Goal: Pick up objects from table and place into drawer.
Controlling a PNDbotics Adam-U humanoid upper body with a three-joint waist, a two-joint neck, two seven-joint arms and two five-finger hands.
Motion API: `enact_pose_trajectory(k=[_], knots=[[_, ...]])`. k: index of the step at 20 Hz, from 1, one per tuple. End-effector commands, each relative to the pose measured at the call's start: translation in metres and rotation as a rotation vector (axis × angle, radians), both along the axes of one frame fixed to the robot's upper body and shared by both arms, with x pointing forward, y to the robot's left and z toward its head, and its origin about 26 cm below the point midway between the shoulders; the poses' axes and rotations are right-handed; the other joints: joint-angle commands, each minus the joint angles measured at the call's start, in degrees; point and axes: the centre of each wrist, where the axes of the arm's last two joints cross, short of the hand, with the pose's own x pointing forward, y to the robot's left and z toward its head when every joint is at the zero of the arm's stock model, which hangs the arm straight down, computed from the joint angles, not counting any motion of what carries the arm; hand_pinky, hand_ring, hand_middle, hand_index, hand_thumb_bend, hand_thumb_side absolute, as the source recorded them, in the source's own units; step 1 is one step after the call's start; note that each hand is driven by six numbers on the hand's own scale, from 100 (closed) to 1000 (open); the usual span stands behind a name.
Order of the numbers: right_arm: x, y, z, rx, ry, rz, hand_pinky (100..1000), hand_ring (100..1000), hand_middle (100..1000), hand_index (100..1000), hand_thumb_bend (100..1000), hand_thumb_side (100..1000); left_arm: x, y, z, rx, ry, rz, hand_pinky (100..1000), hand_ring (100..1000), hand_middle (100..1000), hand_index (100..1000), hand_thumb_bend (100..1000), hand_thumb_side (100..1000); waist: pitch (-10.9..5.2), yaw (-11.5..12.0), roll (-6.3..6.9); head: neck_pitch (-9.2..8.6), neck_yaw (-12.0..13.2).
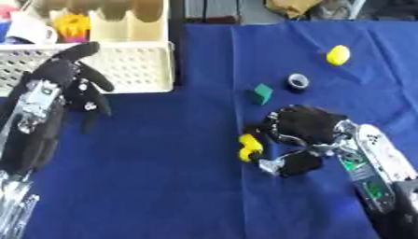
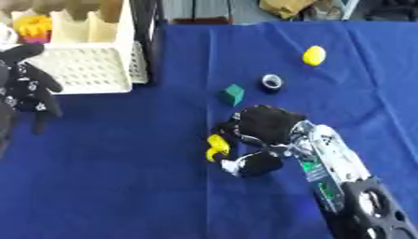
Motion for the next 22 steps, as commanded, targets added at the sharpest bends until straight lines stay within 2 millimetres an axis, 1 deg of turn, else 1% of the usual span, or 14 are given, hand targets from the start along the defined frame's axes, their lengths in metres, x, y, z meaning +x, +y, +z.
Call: enact_pose_trajectory(k=[1, 4, 5, 9, 11, 13, 15, 20, 22], knots=[[0.0011, -0.0001, 0.0062, -0.435, 0.083, 0.122, 179, 472, 368, 907, 226, 989, -0.0022, -0.0014, 0.0071, 0.012, -0.029, -0.005, 155, 416, 529, 898, 100, 949, -0.97, 0.0, 0.02, -0.66, 0.2], [0.0029, -0.0004, 0.0035, -0.452, 0.09, 0.111, 187, 477, 376, 919, 266, 970, -0.0022, -0.0018, 0.0073, 0.013, -0.031, -0.004, 155, 417, 529, 899, 100, 948, -0.83, 0.1, 0.03, -0.71, 0.2], [0.0035, -0.0006, 0.0026, -0.459, 0.092, 0.106, 194, 481, 387, 928, 292, 962, -0.0022, -0.0018, 0.0073, 0.013, -0.031, -0.003, 155, 417, 529, 898, 100, 948, -0.8, 0.1, 0.05, -0.73, 0.2], [0.0044, -0.0009, 0.0018, -0.48, 0.09, 0.082, 209, 492, 415, 942, 316, 947, -0.0022, -0.0021, 0.0072, 0.011, -0.031, -0.003, 156, 417, 529, 899, 100, 949, -0.75, 0.0, 0.16, -0.7, 0.2], [0.0044, -0.0009, 0.0016, -0.486, 0.089, 0.075, 205, 490, 415, 930, 306, 946, -0.0022, -0.0023, 0.0071, 0.011, -0.03, -0.003, 156, 417, 529, 899, 100, 948, -0.76, 0.0, 0.2, -0.71, 0.2], [0.0047, -0.001, 0.0014, -0.484, 0.09, 0.07, 198, 486, 412, 911, 278, 947, -0.0022, -0.0024, 0.007, 0.01, -0.03, -0.003, 156, 418, 530, 899, 100, 949, -0.77, 0.0, 0.24, -0.71, 0.2], [0.005, -0.0009, 0.001, -0.477, 0.093, 0.068, 190, 481, 405, 866, 242, 936, -0.0023, -0.0025, 0.0067, 0.011, -0.029, -0.004, 156, 418, 530, 899, 100, 950, -0.78, 0.0, 0.3, -0.7, 0.1], [0.0053, -0.0018, -0.0002, -0.475, 0.095, 0.054, 190, 481, 403, 823, 247, 882, -0.0023, -0.0026, 0.0063, 0.012, -0.028, -0.003, 156, 419, 530, 899, 100, 951, -0.69, -0.2, 0.37, -0.55, 0.2], [0.0059, -0.0022, -0.0017, -0.484, 0.1, 0.048, 192, 483, 403, 805, 250, 875, -0.0023, -0.0026, 0.0061, 0.013, -0.027, -0.001, 156, 419, 531, 898, 100, 952, -0.64, -0.2, 0.4, -0.51, 0.2]])
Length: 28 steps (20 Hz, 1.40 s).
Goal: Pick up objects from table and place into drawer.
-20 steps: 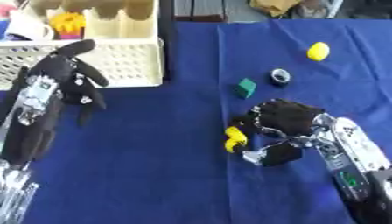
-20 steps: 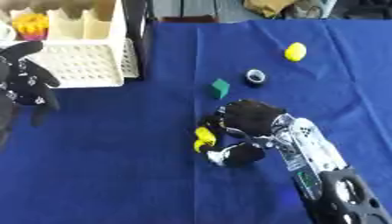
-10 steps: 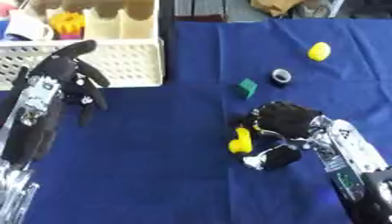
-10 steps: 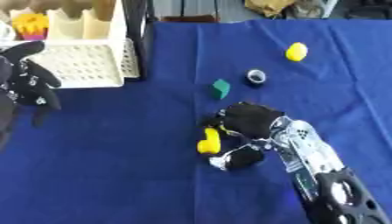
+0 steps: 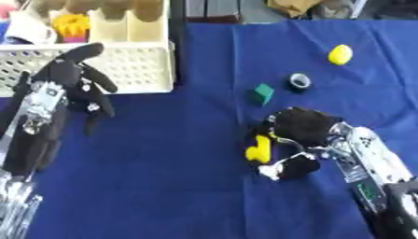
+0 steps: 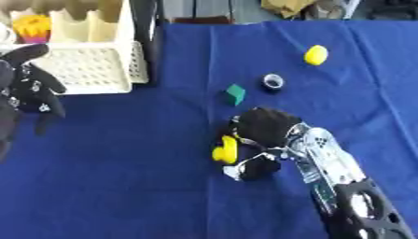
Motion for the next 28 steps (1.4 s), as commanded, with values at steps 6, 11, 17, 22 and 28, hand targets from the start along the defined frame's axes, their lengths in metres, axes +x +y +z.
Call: enact_pose_trajectory(k=[6, 11, 17, 22, 28], knots=[[0.004, -0.006, -0.004, -0.424, 0.146, 0.08, 182, 482, 399, 774, 249, 830, -0.002, -0.001, 0.005, 0.011, -0.025, -0.004, 158, 420, 531, 899, 100, 950, -0.9, -0.3, 0.37, -0.34, 0.2], [0.006, -0.007, -0.007, -0.405, 0.166, 0.087, 160, 470, 378, 759, 199, 797, -0.002, 0.0, 0.005, 0.01, -0.026, -0.005, 159, 420, 532, 898, 100, 947, -1.03, -0.4, 0.56, -0.43, 0.2], [0.002, -0.007, 0.0, -0.365, 0.151, 0.124, 143, 460, 362, 746, 139, 765, -0.002, -0.001, 0.005, 0.013, -0.025, -0.008, 160, 421, 533, 899, 100, 948, -1.15, -0.4, 0.69, -0.53, 0.2], [-0.001, -0.007, 0.005, -0.334, 0.14, 0.149, 124, 449, 340, 718, 100, 741, -0.002, 0.0, 0.005, 0.011, -0.024, -0.009, 161, 422, 533, 899, 100, 949, -1.21, -0.4, 0.65, -0.65, 0.4], [-0.004, -0.006, 0.01, -0.304, 0.129, 0.158, 103, 437, 320, 668, 100, 687, -0.002, -0.001, 0.006, 0.014, -0.024, -0.009, 162, 423, 534, 899, 100, 952, -1.11, -0.4, 0.55, -0.81, 0.5]])
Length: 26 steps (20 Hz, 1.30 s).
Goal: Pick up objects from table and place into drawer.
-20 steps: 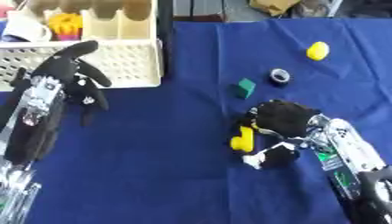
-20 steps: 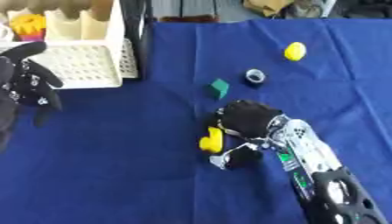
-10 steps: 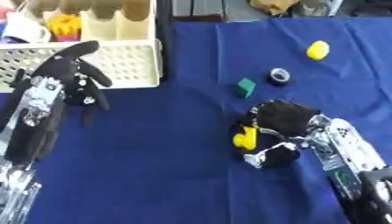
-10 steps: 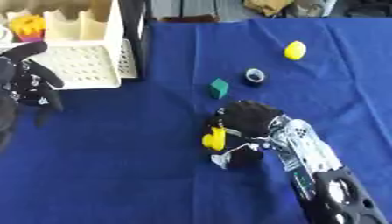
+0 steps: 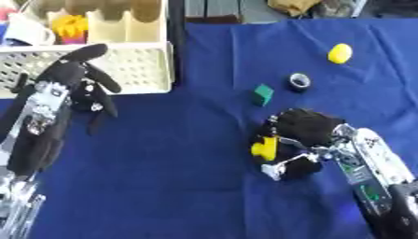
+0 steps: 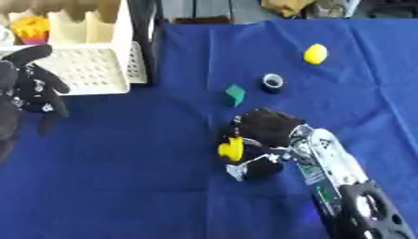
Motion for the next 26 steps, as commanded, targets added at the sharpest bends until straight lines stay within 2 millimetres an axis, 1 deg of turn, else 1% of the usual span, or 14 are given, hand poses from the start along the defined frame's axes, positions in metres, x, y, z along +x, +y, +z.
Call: enact_pose_trajectory(k=[1, 5, 13, 19, 20, 21, 26], knots=[[-0.004, -0.005, 0.011, -0.387, 0.067, 0.135, 102, 436, 319, 666, 100, 686, -0.002, -0.001, 0.006, 0.006, -0.023, -0.008, 162, 423, 534, 899, 100, 952, -1.11, -0.1, 0.0, -0.81, 0.2], [-0.007, -0.003, 0.016, -0.369, 0.052, 0.155, 100, 433, 311, 661, 100, 680, -0.002, -0.001, 0.007, 0.005, -0.023, -0.008, 162, 423, 534, 899, 100, 950, -1.18, -0.1, -0.09, -0.92, 0.3], [-0.021, -0.005, 0.041, -0.31, -0.016, 0.235, 100, 422, 299, 654, 100, 651, -0.002, 0.0, 0.007, 0.001, -0.018, -0.012, 163, 423, 534, 899, 100, 946, -1.74, 0.2, -0.5, -0.86, 0.6], [-0.026, -0.008, 0.057, -0.276, -0.043, 0.272, 100, 412, 289, 644, 100, 628, -0.002, 0.0, 0.007, 0.002, -0.015, -0.014, 164, 423, 535, 899, 100, 945, -1.97, 0.5, -0.71, -0.79, 0.4], [-0.027, -0.009, 0.06, -0.271, -0.048, 0.277, 100, 411, 287, 642, 100, 645, -0.002, 0.0, 0.007, 0.002, -0.014, -0.015, 164, 423, 534, 899, 100, 948, -2.01, 0.5, -0.74, -0.81, 0.4], [-0.028, -0.009, 0.064, -0.267, -0.056, 0.284, 100, 410, 287, 642, 100, 620, -0.002, 0.0, 0.007, 0.002, -0.014, -0.015, 164, 423, 534, 899, 100, 945, -2.07, 0.6, -0.79, -0.83, 0.4], [-0.036, -0.011, 0.089, -0.242, -0.102, 0.327, 100, 406, 283, 640, 100, 597, -0.002, 0.0, 0.007, 0.002, -0.012, -0.022, 165, 422, 533, 899, 100, 942, -2.5, 1.4, -1.03, -1.14, -0.1]])
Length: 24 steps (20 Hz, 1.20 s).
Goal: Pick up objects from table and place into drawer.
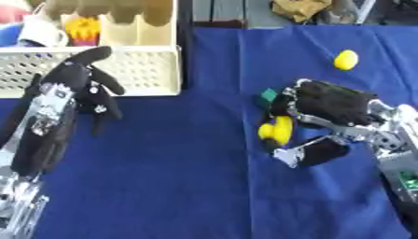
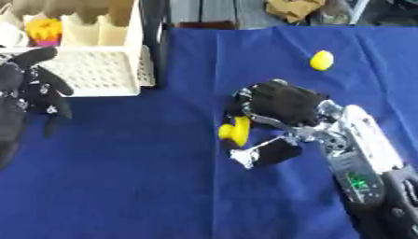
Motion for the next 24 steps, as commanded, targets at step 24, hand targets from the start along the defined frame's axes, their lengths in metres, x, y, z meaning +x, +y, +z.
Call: enact_pose_trajectory(k=[24], knots=[[-0.029, -0.025, 0.137, -0.207, -0.173, 0.133, 100, 396, 257, 616, 100, 542, -0.003, -0.011, 0.013, 0.055, -0.039, -0.091, 167, 423, 533, 901, 100, 948, -0.92, 10.5, -4.58, -8.93, -8.3]])
